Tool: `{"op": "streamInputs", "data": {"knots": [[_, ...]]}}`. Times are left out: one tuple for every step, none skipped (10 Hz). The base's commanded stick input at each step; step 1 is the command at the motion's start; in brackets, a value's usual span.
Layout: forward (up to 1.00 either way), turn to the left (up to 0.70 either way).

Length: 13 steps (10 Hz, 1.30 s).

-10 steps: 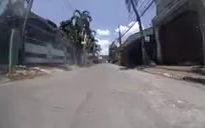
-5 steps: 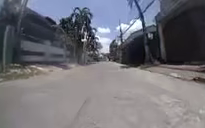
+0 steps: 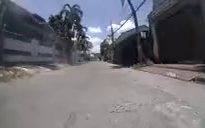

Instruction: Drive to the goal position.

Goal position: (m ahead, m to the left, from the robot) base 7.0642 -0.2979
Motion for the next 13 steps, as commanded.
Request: {"op": "streamInputs", "data": {"knots": [[0.85, -0.34], [0.85, -0.11], [0.85, 0.00], [0.85, 0.00], [0.85, 0.00], [0.85, 0.00], [0.85, 0.00], [0.85, 0.00], [0.85, 0.00], [0.85, 0.00], [0.85, 0.00], [0.85, 0.00], [0.85, 0.00]]}}
